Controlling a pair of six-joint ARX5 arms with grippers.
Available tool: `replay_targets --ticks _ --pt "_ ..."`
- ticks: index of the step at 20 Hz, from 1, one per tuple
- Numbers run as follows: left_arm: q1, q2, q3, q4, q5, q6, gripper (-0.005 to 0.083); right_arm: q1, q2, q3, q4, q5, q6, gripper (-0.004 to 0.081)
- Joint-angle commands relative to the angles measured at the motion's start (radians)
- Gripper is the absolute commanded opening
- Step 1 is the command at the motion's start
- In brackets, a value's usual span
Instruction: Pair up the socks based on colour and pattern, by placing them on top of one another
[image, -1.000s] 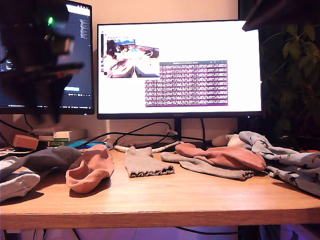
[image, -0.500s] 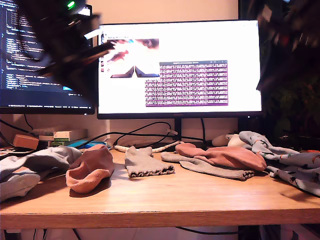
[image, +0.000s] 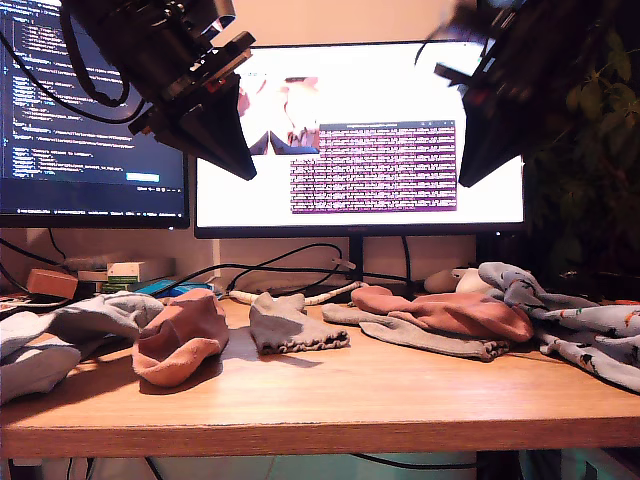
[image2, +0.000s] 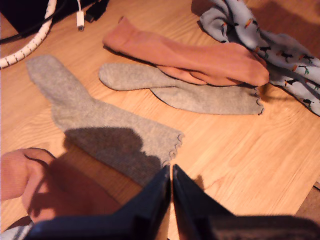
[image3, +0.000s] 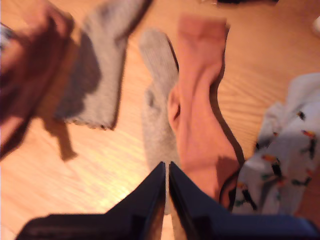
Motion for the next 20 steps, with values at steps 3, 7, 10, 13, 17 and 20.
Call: replay_targets --ticks 3,7,10,13,17,20 --pt "0.003 -0.114 -0.125 0.079 0.006 0.009 -0.0019 -0.005 0.109 0.143 -0.065 0.041 -0.042 0.0064" --pt "0.030 -0.220 -0.227 0.098 0.014 0.016 -0.0019 -0.028 0.236 0.274 -0.123 0.100 -0.090 0.0174" --pt "0.035 -0.285 -0.287 0.109 0.029 0.016 -0.0019 -0.057 0.358 0.373 -0.249 0.096 -0.129 0.0293" --pt "0.032 -0.327 -0.327 0.106 0.077 0.016 -0.0019 -0.072 0.443 0.430 -0.283 0.094 -0.135 0.0384" --pt "0.026 -0.330 -0.328 0.094 0.100 0.016 -0.0019 -0.073 0.495 0.452 -0.287 0.081 -0.156 0.0404" --pt "0.026 -0.331 -0.328 0.093 0.106 0.017 -0.0019 -0.072 0.511 0.452 -0.266 0.044 -0.159 0.0404"
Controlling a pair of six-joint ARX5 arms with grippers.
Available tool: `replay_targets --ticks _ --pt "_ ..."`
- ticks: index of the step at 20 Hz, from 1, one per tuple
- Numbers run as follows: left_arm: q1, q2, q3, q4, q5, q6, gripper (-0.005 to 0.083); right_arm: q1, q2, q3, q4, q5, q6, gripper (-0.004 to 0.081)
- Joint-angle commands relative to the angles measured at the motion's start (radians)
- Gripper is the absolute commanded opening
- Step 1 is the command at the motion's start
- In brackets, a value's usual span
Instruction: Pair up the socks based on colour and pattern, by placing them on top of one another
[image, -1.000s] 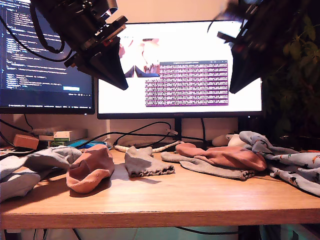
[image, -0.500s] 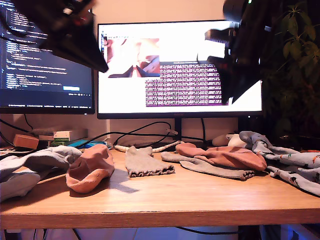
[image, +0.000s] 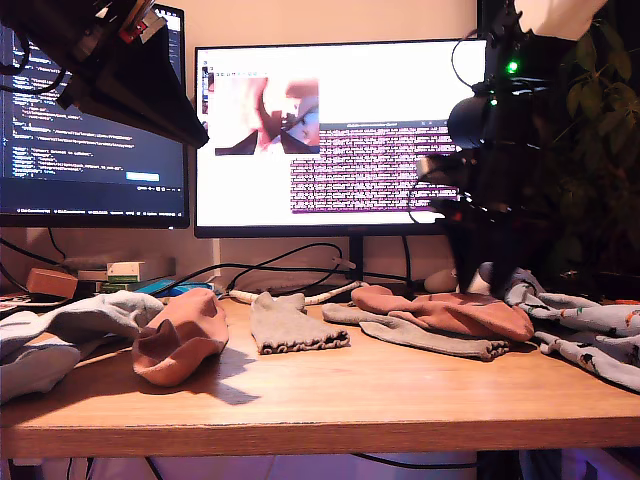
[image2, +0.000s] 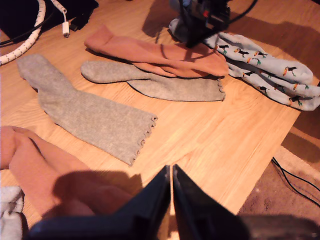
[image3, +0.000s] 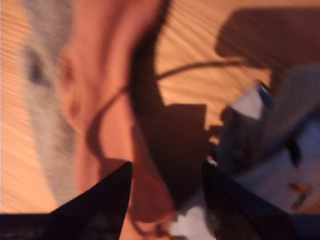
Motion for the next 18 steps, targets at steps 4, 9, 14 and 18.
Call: replay_targets --ticks 4,9,14,18 --pt "-0.003 -0.006 -0.011 0.000 0.021 0.005 -0.0019 0.005 0.026 0.014 -0.008 -0.036 -0.032 0.0403" --pt "-0.003 -0.010 -0.011 -0.004 0.022 0.005 -0.0019 0.005 0.067 0.014 0.018 -0.032 -0.035 0.0364" --pt "-0.002 -0.010 -0.011 -0.014 0.022 0.005 -0.0019 0.005 0.077 0.014 -0.011 -0.059 -0.035 0.0308" --pt "-0.002 -0.010 -0.011 -0.027 0.010 0.029 -0.0019 0.005 0.077 0.014 -0.008 -0.060 -0.022 -0.0007"
